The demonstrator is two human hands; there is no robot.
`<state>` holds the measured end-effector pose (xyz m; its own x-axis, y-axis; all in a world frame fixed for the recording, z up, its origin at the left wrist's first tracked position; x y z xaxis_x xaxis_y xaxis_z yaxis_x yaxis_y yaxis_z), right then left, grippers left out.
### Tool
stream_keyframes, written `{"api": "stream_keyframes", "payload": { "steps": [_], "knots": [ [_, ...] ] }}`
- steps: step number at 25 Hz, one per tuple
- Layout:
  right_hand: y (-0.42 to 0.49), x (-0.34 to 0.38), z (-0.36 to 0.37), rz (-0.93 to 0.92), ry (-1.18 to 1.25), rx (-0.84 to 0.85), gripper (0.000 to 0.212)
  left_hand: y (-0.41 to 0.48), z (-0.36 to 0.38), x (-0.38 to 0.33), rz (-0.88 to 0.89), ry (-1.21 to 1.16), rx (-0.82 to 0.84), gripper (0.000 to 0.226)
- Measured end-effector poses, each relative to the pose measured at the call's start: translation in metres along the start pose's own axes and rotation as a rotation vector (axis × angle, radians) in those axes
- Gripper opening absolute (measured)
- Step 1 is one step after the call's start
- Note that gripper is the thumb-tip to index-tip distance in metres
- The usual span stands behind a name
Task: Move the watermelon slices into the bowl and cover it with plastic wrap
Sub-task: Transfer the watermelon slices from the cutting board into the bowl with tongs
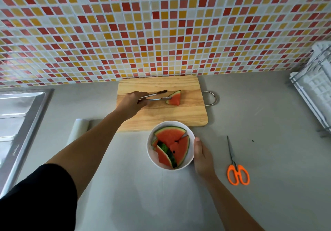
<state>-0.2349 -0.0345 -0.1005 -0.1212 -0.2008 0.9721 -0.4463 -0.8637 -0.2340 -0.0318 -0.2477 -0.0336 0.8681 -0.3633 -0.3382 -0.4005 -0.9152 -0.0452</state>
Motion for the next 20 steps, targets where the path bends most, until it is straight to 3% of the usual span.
{"api": "stream_keyframes", "payload": {
  "steps": [6, 12, 20],
  "knots": [
    [0.0, -0.003, -0.001, 0.023, -0.015, 0.008, 0.036, -0.01, 0.015, 0.004, -0.009, -0.059, 0.157, 0.044],
    [0.0, 0.0, 0.0, 0.01, -0.016, 0.008, 0.035, -0.003, 0.018, -0.015, 0.046, -0.041, 0.085, 0.038],
    [-0.001, 0.002, 0.0, 0.004, -0.017, 0.0, 0.036, -0.009, 0.017, -0.003, -0.066, -0.152, 0.111, 0.035]
  ]
}}
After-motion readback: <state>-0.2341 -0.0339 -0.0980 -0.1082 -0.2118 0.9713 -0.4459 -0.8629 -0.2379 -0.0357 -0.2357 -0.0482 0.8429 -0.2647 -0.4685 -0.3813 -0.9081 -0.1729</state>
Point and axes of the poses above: each hand's wrist, its own y-axis towards the middle knuckle, its own z-axis out of the palm, x = y × z, the point moved 6 cm from there along y, towards the middle knuckle, and after that the axes turned 11 degrees about y, right-handed, at the moved point
